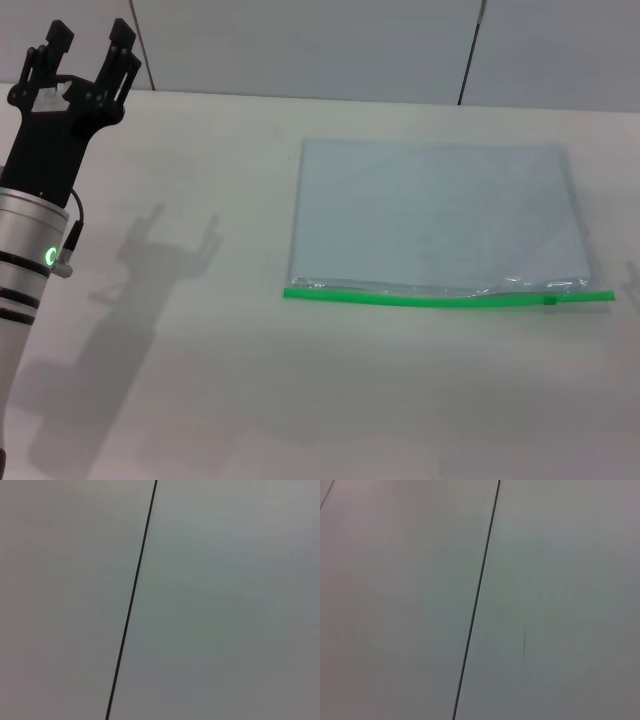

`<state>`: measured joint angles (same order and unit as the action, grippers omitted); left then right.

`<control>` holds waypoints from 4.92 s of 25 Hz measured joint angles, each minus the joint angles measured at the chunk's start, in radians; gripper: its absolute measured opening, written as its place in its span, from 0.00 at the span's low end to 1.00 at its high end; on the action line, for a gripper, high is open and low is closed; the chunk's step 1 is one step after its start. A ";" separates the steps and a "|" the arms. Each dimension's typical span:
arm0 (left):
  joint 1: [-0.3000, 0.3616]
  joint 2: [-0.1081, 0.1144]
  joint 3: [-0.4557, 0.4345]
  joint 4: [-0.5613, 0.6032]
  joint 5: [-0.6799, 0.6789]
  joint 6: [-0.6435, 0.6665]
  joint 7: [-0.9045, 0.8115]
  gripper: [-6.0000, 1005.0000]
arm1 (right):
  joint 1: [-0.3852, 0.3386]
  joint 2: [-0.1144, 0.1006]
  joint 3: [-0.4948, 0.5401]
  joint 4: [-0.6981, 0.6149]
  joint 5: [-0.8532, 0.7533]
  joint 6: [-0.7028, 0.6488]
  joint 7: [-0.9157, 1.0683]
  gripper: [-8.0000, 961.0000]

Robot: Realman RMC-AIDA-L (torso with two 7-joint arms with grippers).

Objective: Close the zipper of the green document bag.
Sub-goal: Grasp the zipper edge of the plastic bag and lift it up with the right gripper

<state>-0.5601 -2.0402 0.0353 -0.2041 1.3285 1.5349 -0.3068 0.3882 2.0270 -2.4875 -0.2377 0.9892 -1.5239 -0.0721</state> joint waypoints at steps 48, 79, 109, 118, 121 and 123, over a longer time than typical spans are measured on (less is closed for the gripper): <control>-0.002 -0.002 0.000 -0.001 0.000 0.004 -0.002 0.76 | 0.001 0.001 0.007 -0.005 0.008 -0.007 0.008 0.91; -0.001 -0.002 0.000 -0.001 0.000 0.009 -0.004 0.76 | 0.001 0.001 0.007 -0.006 0.010 -0.009 0.008 0.91; -0.005 -0.001 0.000 -0.001 0.000 0.007 -0.002 0.77 | -0.003 0.001 0.000 0.016 0.000 -0.006 -0.149 0.91; -0.004 0.000 0.000 0.005 -0.001 0.005 -0.002 0.77 | -0.053 0.008 -0.031 0.018 0.000 0.087 -0.589 0.91; -0.003 0.000 0.000 0.005 -0.003 0.005 -0.001 0.77 | -0.070 0.011 -0.031 0.015 0.005 0.162 -0.712 0.91; -0.001 0.000 -0.003 0.005 -0.004 0.005 -0.002 0.77 | -0.078 0.013 -0.031 0.015 0.006 0.200 -0.776 0.91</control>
<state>-0.5616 -2.0401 0.0323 -0.1993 1.3244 1.5400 -0.3083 0.3099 2.0397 -2.5180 -0.2227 0.9951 -1.3234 -0.8481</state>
